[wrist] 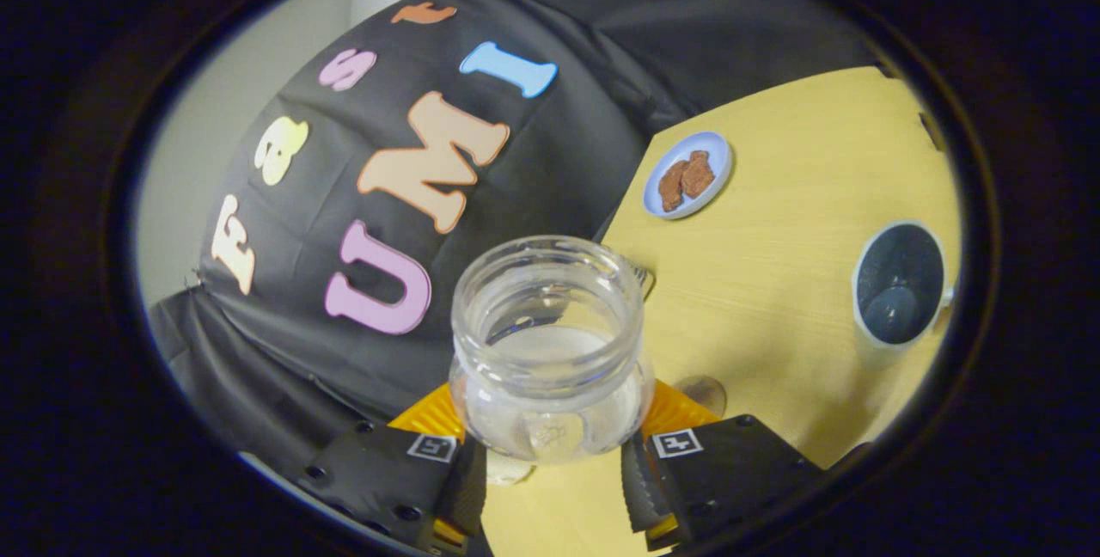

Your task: Take the bottle from table, then pour the juice into the cup, finally place the bottle on the coaster

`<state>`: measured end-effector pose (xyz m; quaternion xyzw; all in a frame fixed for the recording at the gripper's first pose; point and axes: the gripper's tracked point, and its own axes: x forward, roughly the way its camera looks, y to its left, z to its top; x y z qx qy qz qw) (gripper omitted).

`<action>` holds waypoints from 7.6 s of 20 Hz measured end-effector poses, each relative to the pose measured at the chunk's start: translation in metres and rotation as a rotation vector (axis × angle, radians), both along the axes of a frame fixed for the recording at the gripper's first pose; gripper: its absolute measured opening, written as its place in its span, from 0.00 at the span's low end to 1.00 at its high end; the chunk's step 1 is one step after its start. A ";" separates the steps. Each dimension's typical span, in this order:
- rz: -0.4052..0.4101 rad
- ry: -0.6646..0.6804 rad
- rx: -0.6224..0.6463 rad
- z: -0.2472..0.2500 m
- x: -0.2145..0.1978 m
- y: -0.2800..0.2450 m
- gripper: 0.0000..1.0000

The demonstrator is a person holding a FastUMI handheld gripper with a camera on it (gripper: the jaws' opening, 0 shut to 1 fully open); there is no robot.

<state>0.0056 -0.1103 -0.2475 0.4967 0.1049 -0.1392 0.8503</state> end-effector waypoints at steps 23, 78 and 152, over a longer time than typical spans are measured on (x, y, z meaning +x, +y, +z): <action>-0.332 -0.269 0.434 0.019 -0.001 -0.068 0.67; -0.485 -0.402 0.674 0.024 -0.022 -0.093 0.67; -0.688 -0.750 0.884 0.069 -0.014 -0.141 0.67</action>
